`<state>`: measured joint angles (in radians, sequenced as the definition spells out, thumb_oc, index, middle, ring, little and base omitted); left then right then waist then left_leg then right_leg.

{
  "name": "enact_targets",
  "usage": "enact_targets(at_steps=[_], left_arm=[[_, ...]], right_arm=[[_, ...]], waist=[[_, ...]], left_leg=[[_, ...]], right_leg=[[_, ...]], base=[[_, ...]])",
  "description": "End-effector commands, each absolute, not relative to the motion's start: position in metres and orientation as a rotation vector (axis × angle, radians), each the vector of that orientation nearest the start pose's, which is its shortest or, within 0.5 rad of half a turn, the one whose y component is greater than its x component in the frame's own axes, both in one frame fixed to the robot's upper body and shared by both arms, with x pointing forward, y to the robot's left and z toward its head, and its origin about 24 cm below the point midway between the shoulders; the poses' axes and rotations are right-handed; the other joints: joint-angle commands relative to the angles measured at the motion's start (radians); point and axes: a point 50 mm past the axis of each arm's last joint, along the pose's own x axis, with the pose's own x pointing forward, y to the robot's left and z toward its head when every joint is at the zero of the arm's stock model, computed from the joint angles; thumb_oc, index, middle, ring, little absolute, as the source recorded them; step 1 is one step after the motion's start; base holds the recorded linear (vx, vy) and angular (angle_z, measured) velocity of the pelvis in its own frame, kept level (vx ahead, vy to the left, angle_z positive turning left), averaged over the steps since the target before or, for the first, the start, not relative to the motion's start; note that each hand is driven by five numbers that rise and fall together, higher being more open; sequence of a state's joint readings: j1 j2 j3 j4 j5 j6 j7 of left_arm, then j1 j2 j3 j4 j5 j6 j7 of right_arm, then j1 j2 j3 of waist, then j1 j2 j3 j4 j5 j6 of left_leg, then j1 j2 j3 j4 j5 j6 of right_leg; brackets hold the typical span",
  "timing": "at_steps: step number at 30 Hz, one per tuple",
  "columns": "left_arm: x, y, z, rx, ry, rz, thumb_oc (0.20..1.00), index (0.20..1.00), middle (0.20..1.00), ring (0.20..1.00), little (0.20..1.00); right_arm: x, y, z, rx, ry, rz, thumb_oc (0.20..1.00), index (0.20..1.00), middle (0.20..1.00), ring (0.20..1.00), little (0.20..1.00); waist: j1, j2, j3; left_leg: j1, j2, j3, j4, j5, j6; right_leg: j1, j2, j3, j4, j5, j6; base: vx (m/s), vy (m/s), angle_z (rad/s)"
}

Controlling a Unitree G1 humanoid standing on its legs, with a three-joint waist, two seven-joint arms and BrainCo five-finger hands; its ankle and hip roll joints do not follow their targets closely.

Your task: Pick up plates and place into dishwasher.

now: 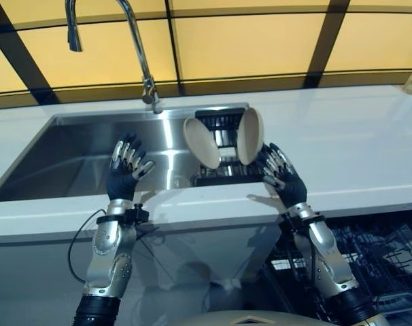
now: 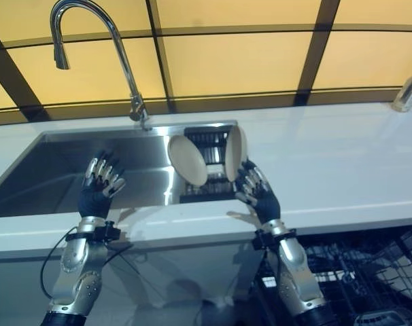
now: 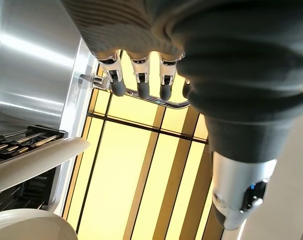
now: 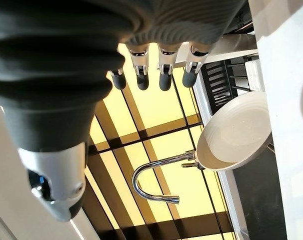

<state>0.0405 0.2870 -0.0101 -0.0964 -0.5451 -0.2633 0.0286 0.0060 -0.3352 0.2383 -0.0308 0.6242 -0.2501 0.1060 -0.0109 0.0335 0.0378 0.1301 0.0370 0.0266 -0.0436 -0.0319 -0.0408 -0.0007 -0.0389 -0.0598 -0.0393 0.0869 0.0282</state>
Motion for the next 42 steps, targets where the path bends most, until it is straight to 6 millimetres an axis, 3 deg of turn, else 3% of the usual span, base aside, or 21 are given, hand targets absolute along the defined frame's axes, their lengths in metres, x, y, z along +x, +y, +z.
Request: enact_targets(at_steps=[1,13,19,24,29,32,37,42], left_arm=[[0.236,0.222,0.115,-0.206,-0.452,0.038,1.0,1.0,1.0,1.0,1.0],[0.238,0.213,0.123,-0.177,-0.49,-0.011,1.0,1.0,1.0,1.0,1.0],[0.236,0.212,0.126,-0.144,-0.498,-0.022,1.0,1.0,1.0,1.0,1.0],[0.24,0.208,0.144,0.027,-0.577,-0.048,1.0,1.0,1.0,1.0,1.0],[0.265,0.208,0.172,0.286,-0.623,-0.032,1.0,1.0,1.0,1.0,1.0],[0.285,0.226,0.188,0.569,-0.622,0.032,1.0,1.0,1.0,1.0,1.0],[0.301,0.265,0.216,0.987,-0.63,0.101,1.0,1.0,1.0,1.0,1.0],[0.298,0.271,0.237,1.457,-0.62,0.068,1.0,1.0,1.0,1.0,1.0]], right_arm=[[0.245,-0.157,0.083,0.354,-0.269,0.301,1.0,1.0,1.0,1.0,1.0],[0.24,-0.157,0.087,0.35,-0.293,0.297,1.0,1.0,1.0,1.0,1.0],[0.235,-0.16,0.083,0.348,-0.265,0.29,1.0,1.0,1.0,1.0,1.0],[0.233,-0.162,0.081,0.336,-0.234,0.302,1.0,1.0,1.0,1.0,1.0],[0.236,-0.161,0.081,0.303,-0.2,0.319,1.0,1.0,1.0,1.0,1.0],[0.235,-0.169,0.083,0.262,-0.171,0.331,1.0,1.0,1.0,1.0,1.0],[0.23,-0.202,0.091,0.192,-0.151,0.319,1.0,1.0,1.0,1.0,1.0],[0.227,-0.227,0.094,0.16,-0.131,0.295,1.0,1.0,1.0,1.0,1.0]], waist=[[-0.007,-0.052,-0.025],[-0.007,-0.069,0.058],[-0.015,-0.068,0.066],[-0.038,-0.058,0.053],[-0.077,-0.036,0.039],[-0.116,-0.017,0.025],[-0.17,0.008,0.022],[-0.196,0.031,0.034]], left_leg=[[-0.102,-0.025,0.006,0.103,-0.057,0.029],[-0.201,-0.014,0.001,0.135,-0.042,0.027],[-0.194,-0.006,0.009,0.146,-0.041,0.018],[-0.163,0.002,0.022,0.134,-0.037,0.013],[-0.127,0.012,0.039,0.127,-0.033,0.008],[-0.101,0.017,0.061,0.115,-0.029,0.008],[-0.088,0.016,0.1,0.107,-0.025,0.012],[-0.086,0.013,0.118,0.119,-0.029,0.011]], right_leg=[[0.01,-0.077,0.011,0.098,-0.119,0.085],[-0.082,-0.068,0.033,0.14,-0.128,0.084],[-0.069,-0.069,0.036,0.143,-0.132,0.085],[-0.046,-0.07,0.041,0.142,-0.138,0.093],[-0.029,-0.069,0.055,0.151,-0.144,0.102],[-0.02,-0.07,0.069,0.154,-0.145,0.111],[-0.028,-0.072,0.096,0.166,-0.145,0.12],[-0.037,-0.08,0.111,0.18,-0.145,0.126]], base=[[0.09,0.019,0.0],[0.01,-0.02,-0.01],[0.09,-0.011,0.0],[0.1,0.015,0.0],[0.11,0.063,-0.03],[0.13,0.08,-0.19],[0.07,0.079,-0.18],[0.05,0.082,-0.14]])
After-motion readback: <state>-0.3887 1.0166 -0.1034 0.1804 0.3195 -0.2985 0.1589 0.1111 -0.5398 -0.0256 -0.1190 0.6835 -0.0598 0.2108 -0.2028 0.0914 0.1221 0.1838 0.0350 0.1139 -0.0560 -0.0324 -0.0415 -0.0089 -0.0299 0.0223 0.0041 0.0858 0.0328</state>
